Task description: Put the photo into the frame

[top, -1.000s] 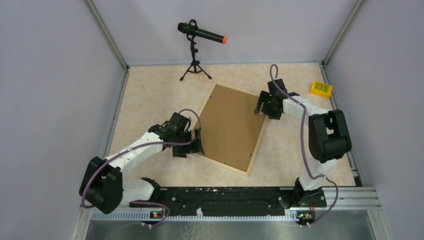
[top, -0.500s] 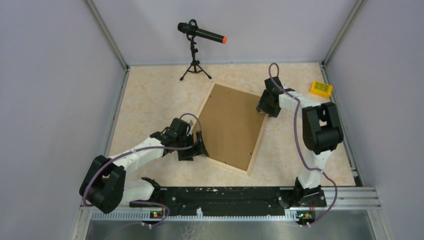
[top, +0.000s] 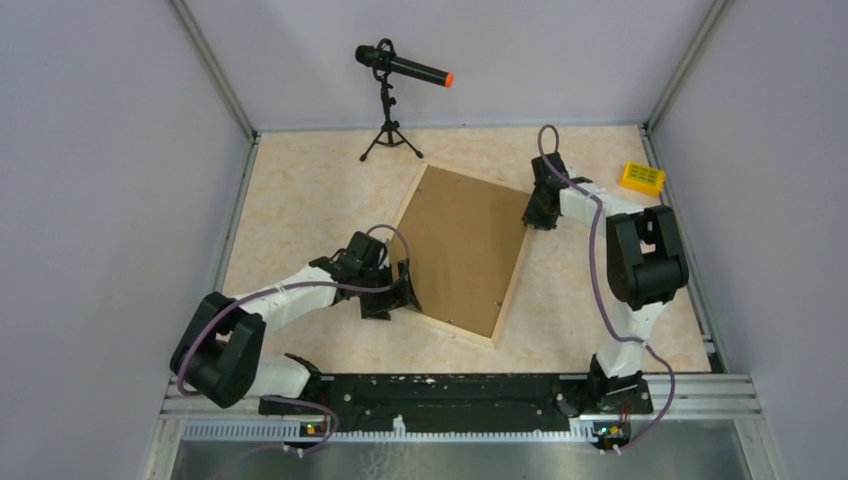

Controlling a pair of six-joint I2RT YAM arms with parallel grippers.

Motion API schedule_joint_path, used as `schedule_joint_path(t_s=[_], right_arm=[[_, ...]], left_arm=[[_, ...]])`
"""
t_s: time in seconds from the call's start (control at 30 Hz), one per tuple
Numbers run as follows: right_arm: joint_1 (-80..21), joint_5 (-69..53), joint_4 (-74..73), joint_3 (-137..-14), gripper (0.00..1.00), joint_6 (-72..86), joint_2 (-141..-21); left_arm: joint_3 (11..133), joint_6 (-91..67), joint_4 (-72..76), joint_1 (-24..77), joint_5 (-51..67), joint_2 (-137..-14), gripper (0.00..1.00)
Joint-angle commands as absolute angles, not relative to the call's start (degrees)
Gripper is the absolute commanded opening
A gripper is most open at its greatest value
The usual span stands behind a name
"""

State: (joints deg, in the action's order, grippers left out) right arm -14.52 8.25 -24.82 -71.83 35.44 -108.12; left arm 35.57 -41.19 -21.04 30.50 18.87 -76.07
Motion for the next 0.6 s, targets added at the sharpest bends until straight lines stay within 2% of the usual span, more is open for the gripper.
schedule_joint_path(t_s=[0.0, 0.13, 0.2, 0.27, 0.33, 0.47, 0.57], right_arm=[[-14.85, 7.41, -26.17, -69.90, 0.20, 31.22, -107.10], [-14.77, 9.31, -27.30, -69.79, 0.11, 27.53, -107.07], [-14.77, 9.21, -27.59, -70.15, 0.12, 25.54, -106.90], [-14.78, 7.75, -27.79, -70.56, 0.17, 23.98, -106.09], [-14.77, 6.19, -27.88, -70.93, 0.25, 22.70, -104.71], [-14.77, 8.81, -27.86, -72.00, 0.61, 19.32, -101.30], [-14.42, 10.94, -25.76, -75.32, 0.77, 17.32, -101.47]], left_arm=[[39.23, -38.38, -17.05, 30.68, 16.33, -79.44, 0.89], [41.10, -37.34, -17.25, 30.71, 15.83, -81.30, 0.89], [41.64, -36.87, -17.53, 30.71, 15.46, -81.79, 0.89], [41.82, -36.41, -17.87, 30.71, 15.08, -81.83, 0.90], [41.78, -36.15, -18.33, 30.75, 14.35, -81.49, 0.90], [40.33, -35.92, -18.63, 30.68, 12.20, -79.12, 0.91], [38.67, -36.07, -18.27, 30.74, 12.54, -76.94, 0.92]])
